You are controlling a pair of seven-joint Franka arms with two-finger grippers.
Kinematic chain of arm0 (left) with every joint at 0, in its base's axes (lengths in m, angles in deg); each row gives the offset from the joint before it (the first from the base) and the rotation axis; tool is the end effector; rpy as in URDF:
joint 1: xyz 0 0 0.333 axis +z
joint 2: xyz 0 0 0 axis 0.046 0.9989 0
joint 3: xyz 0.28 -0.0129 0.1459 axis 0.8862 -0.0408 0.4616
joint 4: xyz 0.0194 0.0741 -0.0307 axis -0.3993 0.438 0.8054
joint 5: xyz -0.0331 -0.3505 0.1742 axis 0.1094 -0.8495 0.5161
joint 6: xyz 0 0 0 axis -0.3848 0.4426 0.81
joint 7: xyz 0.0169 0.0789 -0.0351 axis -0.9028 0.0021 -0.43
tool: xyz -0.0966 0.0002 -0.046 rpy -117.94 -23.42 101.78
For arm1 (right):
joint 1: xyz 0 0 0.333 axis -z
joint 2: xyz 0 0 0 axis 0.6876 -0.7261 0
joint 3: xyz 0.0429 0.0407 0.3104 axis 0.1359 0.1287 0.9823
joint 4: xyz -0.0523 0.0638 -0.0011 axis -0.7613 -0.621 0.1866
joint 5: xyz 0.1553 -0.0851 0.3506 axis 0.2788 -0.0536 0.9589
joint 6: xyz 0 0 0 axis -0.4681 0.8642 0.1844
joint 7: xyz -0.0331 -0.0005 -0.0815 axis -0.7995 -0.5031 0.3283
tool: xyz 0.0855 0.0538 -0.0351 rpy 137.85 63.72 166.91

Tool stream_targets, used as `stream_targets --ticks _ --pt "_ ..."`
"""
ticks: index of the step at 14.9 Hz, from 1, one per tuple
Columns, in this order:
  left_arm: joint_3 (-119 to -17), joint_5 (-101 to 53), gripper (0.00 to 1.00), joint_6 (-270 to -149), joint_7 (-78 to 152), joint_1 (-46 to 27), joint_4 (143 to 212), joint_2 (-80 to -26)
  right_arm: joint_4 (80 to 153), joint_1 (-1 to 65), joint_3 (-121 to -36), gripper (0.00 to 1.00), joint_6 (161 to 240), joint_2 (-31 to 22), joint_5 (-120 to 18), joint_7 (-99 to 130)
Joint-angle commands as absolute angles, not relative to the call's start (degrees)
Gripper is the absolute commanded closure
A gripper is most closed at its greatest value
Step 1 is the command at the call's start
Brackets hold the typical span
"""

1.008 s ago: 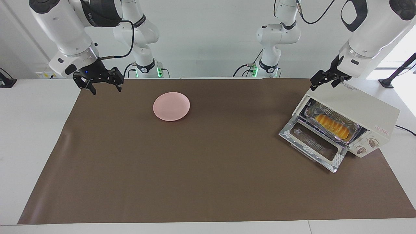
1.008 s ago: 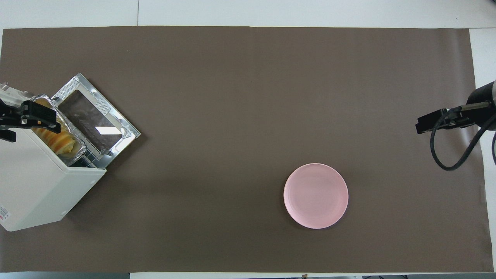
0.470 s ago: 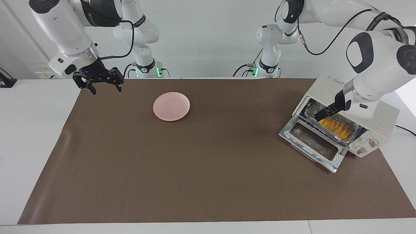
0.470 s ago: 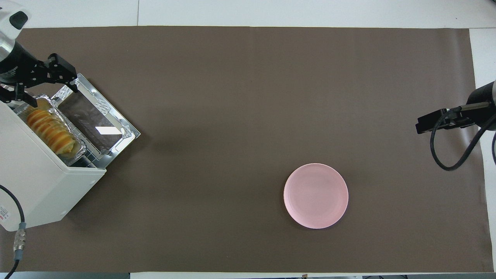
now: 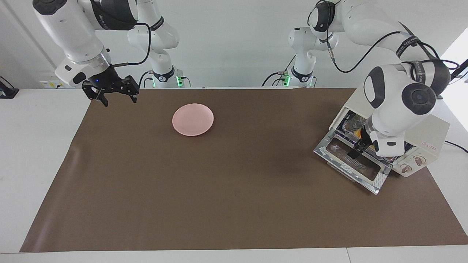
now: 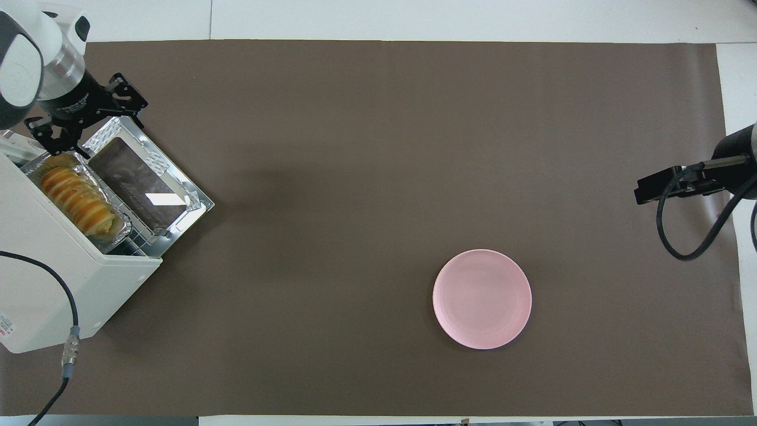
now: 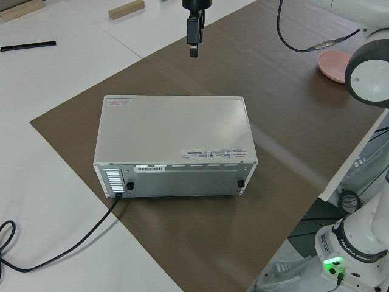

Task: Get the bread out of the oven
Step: 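Reach the left gripper into the oven and grasp the foil tray, then pull the foil tray out of the oven with the left gripper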

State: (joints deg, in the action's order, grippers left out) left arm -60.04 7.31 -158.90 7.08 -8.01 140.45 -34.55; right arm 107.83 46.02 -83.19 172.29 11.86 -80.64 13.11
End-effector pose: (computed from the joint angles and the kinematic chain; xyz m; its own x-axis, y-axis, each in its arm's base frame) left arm 0.6733 -0.0649 0.4660 0.7729 0.6331 -0.0419 0.6038 -0.7542 -0.2579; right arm 0.5446 0.0028 0.5969 0.9917 0.1064 -0.0725 0.1050 -0.9942 -0.0237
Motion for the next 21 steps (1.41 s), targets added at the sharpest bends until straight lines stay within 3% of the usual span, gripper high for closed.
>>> stream_targets --ticks 1,3,7,11,17,18,21 --pt "-58.98 11.27 0.00 -166.70 4.61 -8.53 154.57 -41.58 107.94 47.04 -82.23 0.00 171.59 12.10 -81.26 12.35" --pt "-58.72 14.43 0.00 -172.24 4.96 -8.18 162.30 -44.83 107.94 47.04 -82.23 0.00 171.59 12.10 -81.26 12.27" --pt "-58.72 15.68 0.00 -173.75 5.14 -7.56 165.23 -46.07 107.94 47.04 -82.23 0.00 171.50 12.10 -81.26 12.27" --pt "-58.72 15.68 0.00 -182.18 6.46 -6.68 174.01 -49.06 107.94 47.04 -82.23 0.00 171.59 12.10 -81.26 12.35" --pt "-58.80 15.68 0.00 -186.93 9.35 -5.36 176.13 -48.54 107.94 47.04 -82.23 0.00 171.59 12.10 -81.26 12.35" --pt "-58.80 15.68 0.08 -187.81 9.36 -5.36 176.92 -48.54 107.94 47.04 -82.23 0.00 171.59 12.10 -81.26 12.35" --pt "-58.80 15.68 0.49 -188.96 9.88 -5.27 178.68 -48.71 107.94 46.69 -82.15 0.00 171.50 12.10 -81.26 12.35"
